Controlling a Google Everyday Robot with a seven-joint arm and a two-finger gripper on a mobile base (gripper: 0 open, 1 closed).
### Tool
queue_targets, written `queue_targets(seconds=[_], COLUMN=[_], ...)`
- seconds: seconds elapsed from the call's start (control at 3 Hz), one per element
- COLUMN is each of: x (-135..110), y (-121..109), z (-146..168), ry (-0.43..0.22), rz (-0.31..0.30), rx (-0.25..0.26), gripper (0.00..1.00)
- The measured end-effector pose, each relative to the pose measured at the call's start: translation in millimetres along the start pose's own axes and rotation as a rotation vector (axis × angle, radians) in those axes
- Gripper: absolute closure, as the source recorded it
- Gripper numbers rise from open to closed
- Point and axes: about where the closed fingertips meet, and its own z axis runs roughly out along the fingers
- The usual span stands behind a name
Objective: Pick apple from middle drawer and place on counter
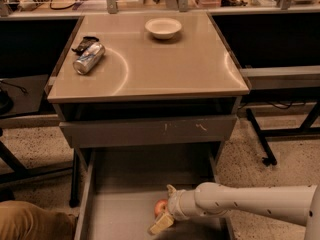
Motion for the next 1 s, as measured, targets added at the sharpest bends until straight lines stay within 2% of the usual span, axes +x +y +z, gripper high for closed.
queue_targets(seconds=[0.33,0.67,1.0], x=[-1.2,-0.1,-0.6], y=[2.9,5.2,5.4], z=[12.7,22.5,23.1], ry=[0.007,0.02,0.02], rz=[-0.021,-0.028,-0.03], rx=[-0.002,-0.004,-0.005], gripper=[0.0,0.09,0.32])
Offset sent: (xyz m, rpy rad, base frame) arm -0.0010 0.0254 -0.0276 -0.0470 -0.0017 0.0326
